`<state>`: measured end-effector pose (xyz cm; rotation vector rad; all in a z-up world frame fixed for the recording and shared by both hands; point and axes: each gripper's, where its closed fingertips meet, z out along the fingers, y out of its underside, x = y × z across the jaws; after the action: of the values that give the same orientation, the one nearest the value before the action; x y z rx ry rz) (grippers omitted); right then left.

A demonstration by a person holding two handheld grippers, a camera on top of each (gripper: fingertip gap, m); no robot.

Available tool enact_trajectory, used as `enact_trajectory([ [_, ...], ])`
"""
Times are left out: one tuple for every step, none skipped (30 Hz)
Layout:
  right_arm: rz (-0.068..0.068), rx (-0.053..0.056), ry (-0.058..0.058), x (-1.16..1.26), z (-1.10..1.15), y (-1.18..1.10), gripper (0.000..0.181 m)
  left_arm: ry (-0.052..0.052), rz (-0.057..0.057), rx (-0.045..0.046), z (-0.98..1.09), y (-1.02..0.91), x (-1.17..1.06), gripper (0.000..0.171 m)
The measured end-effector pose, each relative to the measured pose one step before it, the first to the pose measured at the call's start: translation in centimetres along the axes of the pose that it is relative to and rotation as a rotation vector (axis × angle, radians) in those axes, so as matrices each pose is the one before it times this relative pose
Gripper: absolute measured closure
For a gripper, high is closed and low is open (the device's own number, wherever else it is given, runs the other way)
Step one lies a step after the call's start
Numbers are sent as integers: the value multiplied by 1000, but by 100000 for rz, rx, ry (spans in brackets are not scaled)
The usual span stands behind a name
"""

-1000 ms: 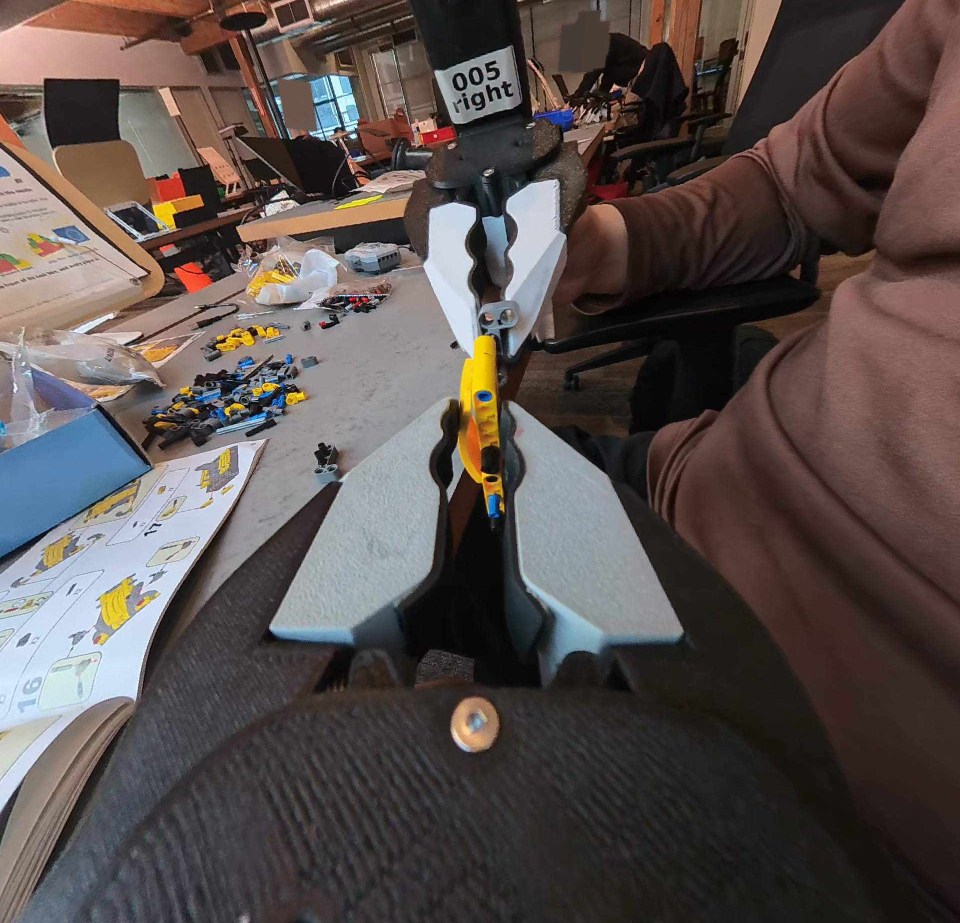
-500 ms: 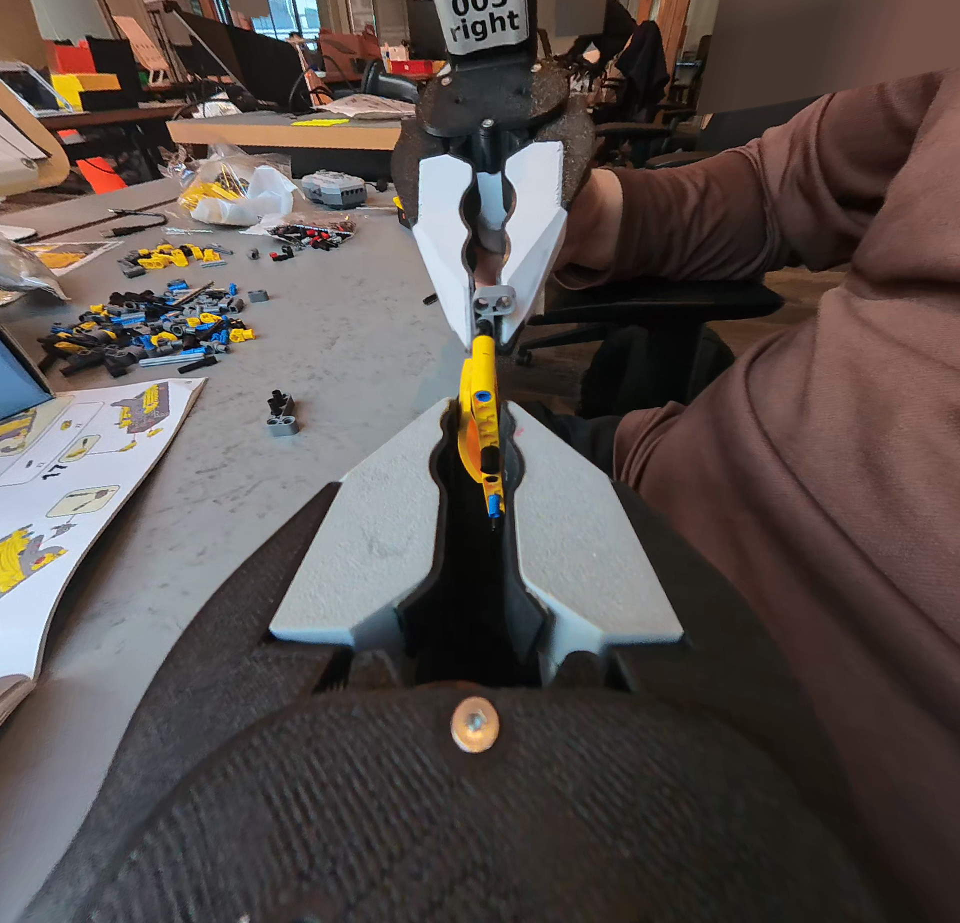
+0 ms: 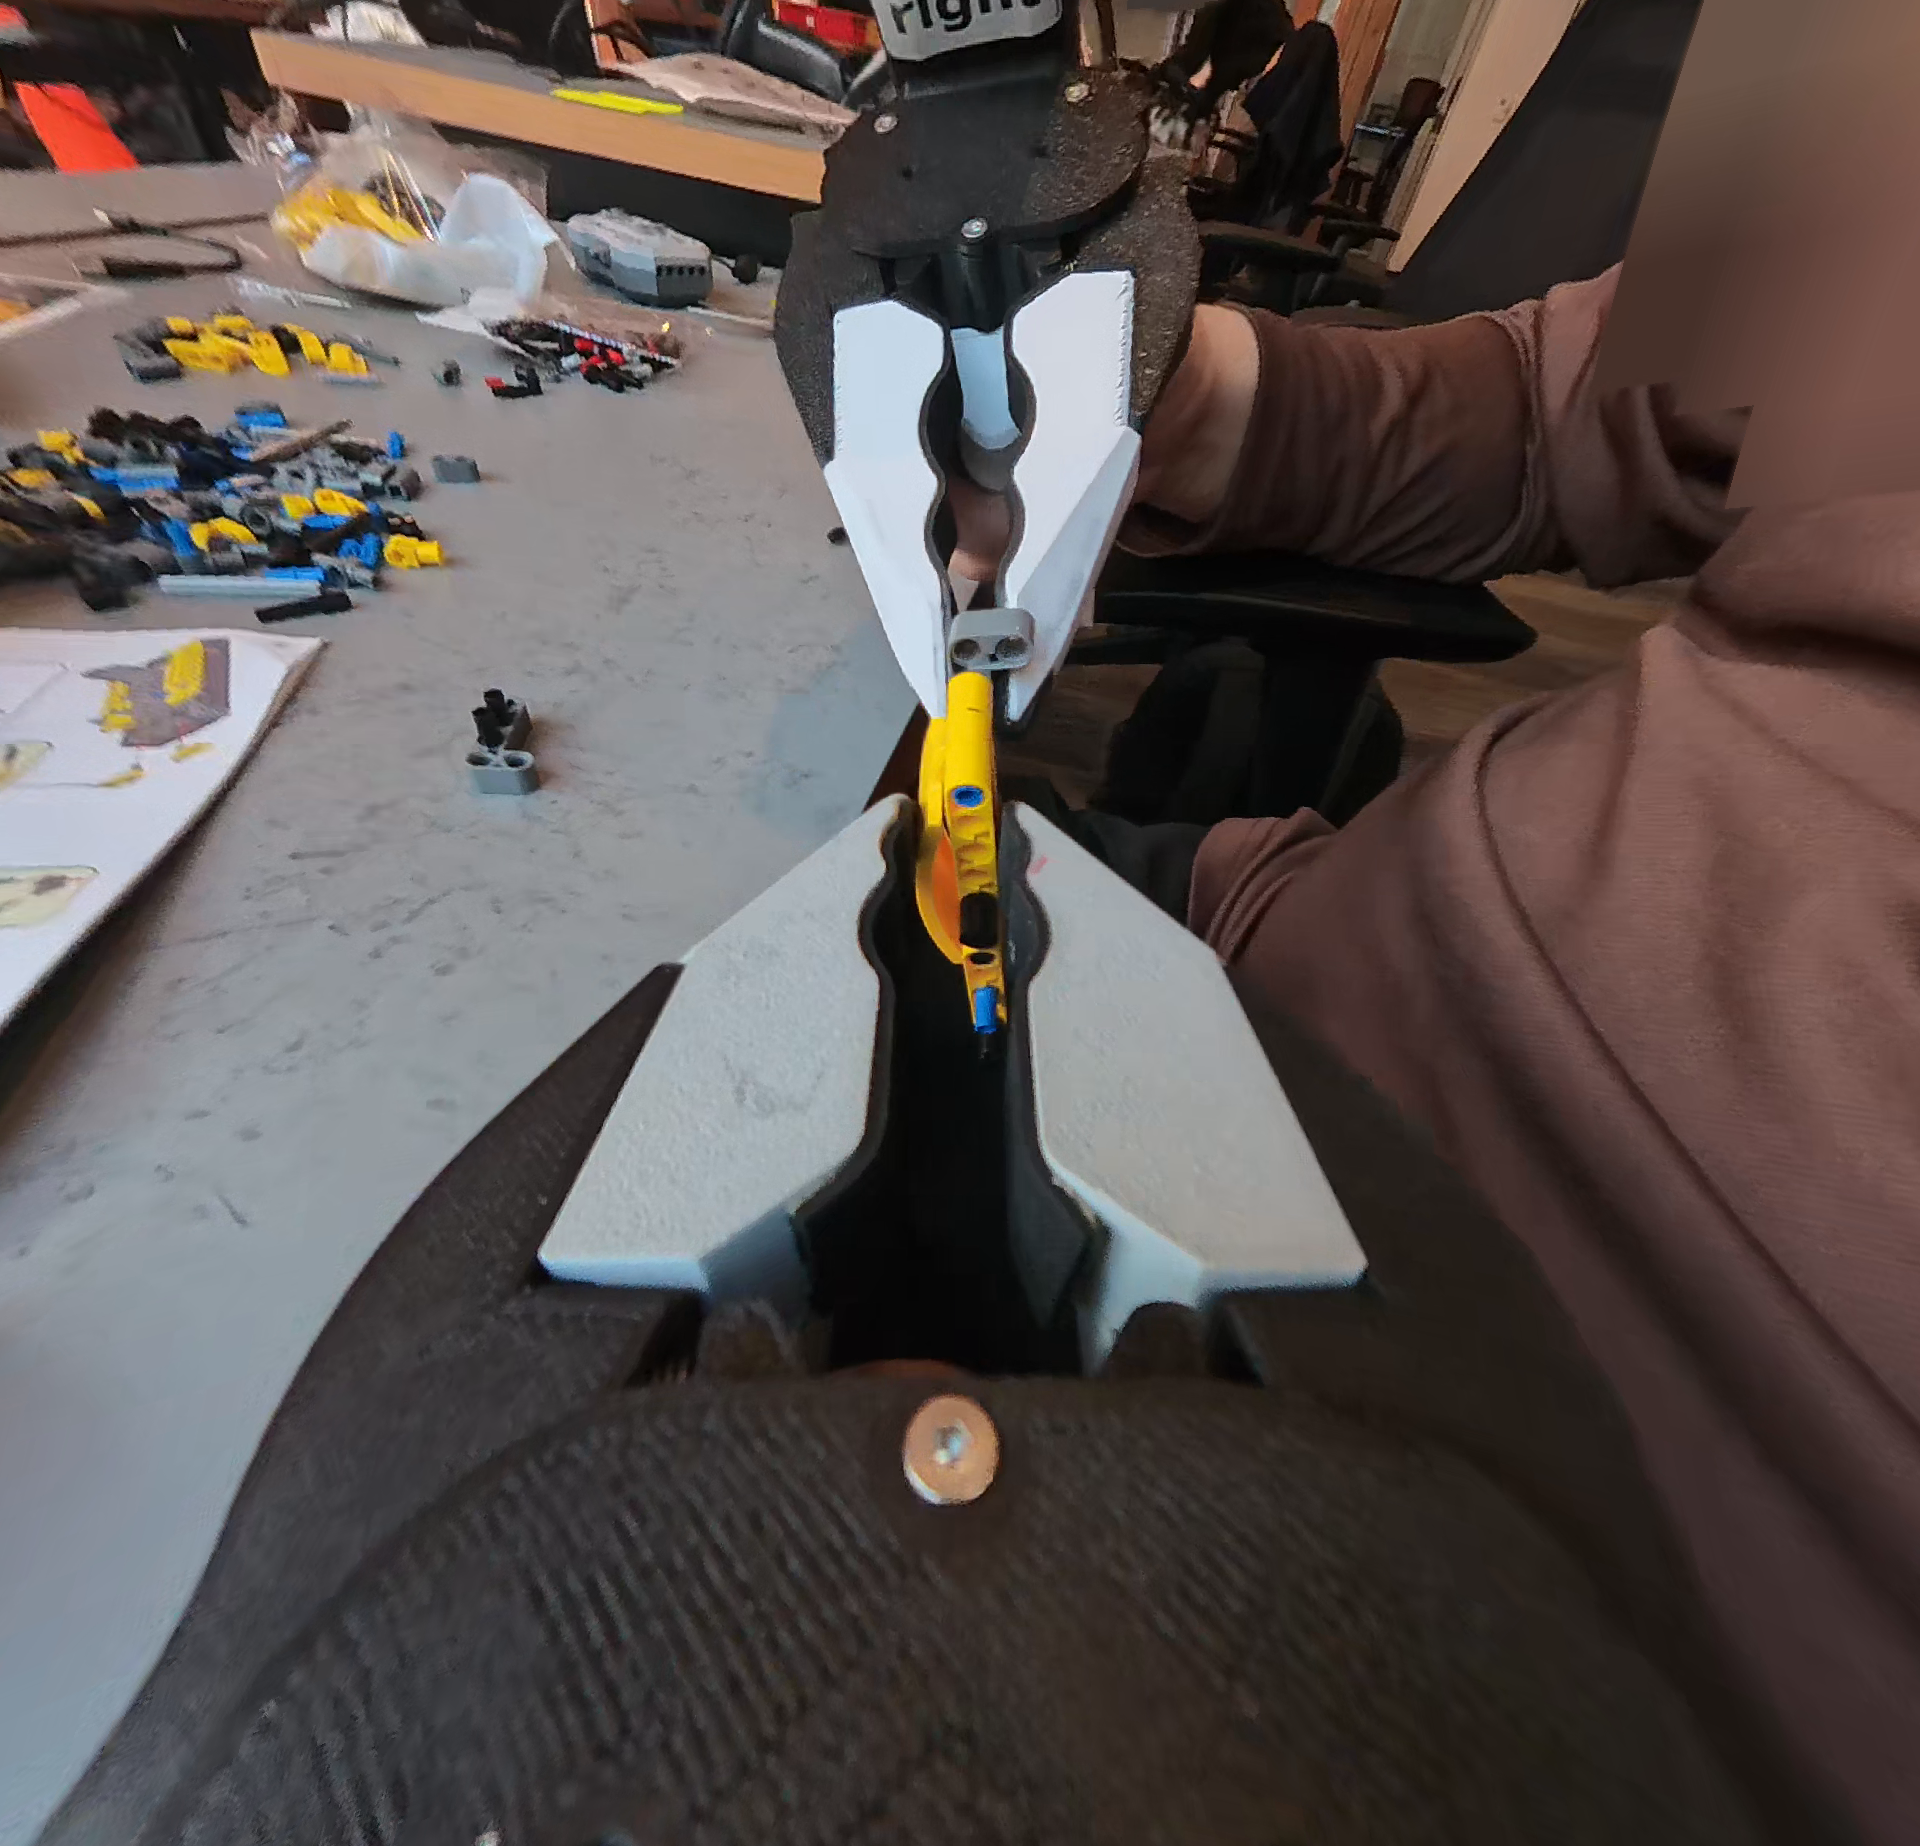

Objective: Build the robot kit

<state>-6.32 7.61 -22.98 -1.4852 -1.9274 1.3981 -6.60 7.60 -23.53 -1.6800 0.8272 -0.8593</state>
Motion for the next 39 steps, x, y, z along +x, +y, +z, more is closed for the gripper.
enact_trajectory([
  [2037,-157,-1568,-18,0,143,175,1550,-3794,-488,111,158,57,159],
  [2419,291,-2010,-59,-18,66,175,1740,-3527,284,76,54,65,159],
  [2644,322,-2291,-115,-27,29,175,1978,-3085,632,43,14,112,159],
  [2320,28,-2043,-102,-13,47,175,2233,-3051,494,37,17,139,159],
  [1341,-137,-1267,-68,-4,48,175,1730,-2388,523,30,27,92,159],
  [348,-586,-502,-49,22,87,175,1144,-1519,366,48,56,64,159],
  [-316,-1062,-142,-95,36,127,175,1277,-1432,-186,53,117,91,159],
  [-601,-1264,225,-88,35,142,175,1428,-1146,-329,64,136,136,159],
  [-325,-1323,660,2,47,151,175,733,-788,-513,73,154,60,159],
  [449,-1208,294,5,49,168,175,116,-727,-924,97,202,-29,159],
  [1198,-867,-437,-19,59,173,175,281,-699,-1066,110,214,15,159],
  [1722,-469,-857,5,40,155,175,190,-363,-783,115,203,16,159],
  [2252,-429,-931,34,36,170,175,-151,-458,-794,144,188,-18,159],
  [2376,-418,-875,50,51,169,175,-357,-585,-1036,171,233,-38,159],
  [1955,-341,-827,13,61,114,175,-440,-79,-1008,181,229,-24,159],
  [1150,-451,-839,-84,75,93,176,-285,523,-1024,216,239,49,159],
  [165,-642,-585,-158,88,76,175,123,644,-1082,247,231,144,160],
  [-463,-776,55,-142,102,52,176,421,274,-1031,280,205,195,160],
  [-469,-1025,104,-156,110,68,175,297,-331,-841,285,177,166,160],
  [-422,-1300,-341,-230,106,127,176,851,-504,-521,274,142,235,160],
  [-353,-1447,-255,-186,84,183,175,1275,-106,-431,215,138,293,159],
  [114,-1334,312,-23,53,208,175,253,-29,-562,171,160,126,159],
  [531,-868,169,18,32,187,175,-352,-340,-651,121,159,-17,159],
  [775,-441,-517,-44,41,149,175,397,-623,-464,60,127,49,159],
  [853,-332,-559,-18,29,135,175,723,-693,-225,35,80,92,160],
  [974,-558,-164,70,33,148,176,127,-885,-438,40,102,-4,159],
  [669,-637,-107,69,25,139,176,-145,-1056,-644,55,122,-52,159],
  [320,-421,-84,35,63,95,175,140,-985,-525,49,101,-9,160],
  [387,-348,311,88,56,77,175,-20,-992,-402,37,103,-27,160],
  [559,-230,521,125,40,64,175,-487,-1165,-275,28,87,-88,160],
  [493,-5,559,141,45,52,175,-418,-1603,-135,0,82,-108,160],
  [507,413,774,187,38,40,176,-264,-2330,-96,3,63,-118,160],
  [968,788,792,200,39,52,176,-474,-2454,130,-10,74,-159,160],
  [1448,901,346,172,61,59,176,-334,-2224,363,-37,72,-125,160],
  [1805,470,-593,42,91,120,176,230,-1628,111,-32,118,-14,160],
  [1289,126,-765,-7,110,121,176,105,-694,-220,-7,145,14,160],
  [220,-288,-203,22,125,97,176,-377,26,-487,25,160,0,160],
  [-371,-792,381,45,125,117,176,-938,572,-786,52,170,-59,160],
  [-548,-669,632,40,119,94,175,-845,536,-855,65,177,-34,160],
])
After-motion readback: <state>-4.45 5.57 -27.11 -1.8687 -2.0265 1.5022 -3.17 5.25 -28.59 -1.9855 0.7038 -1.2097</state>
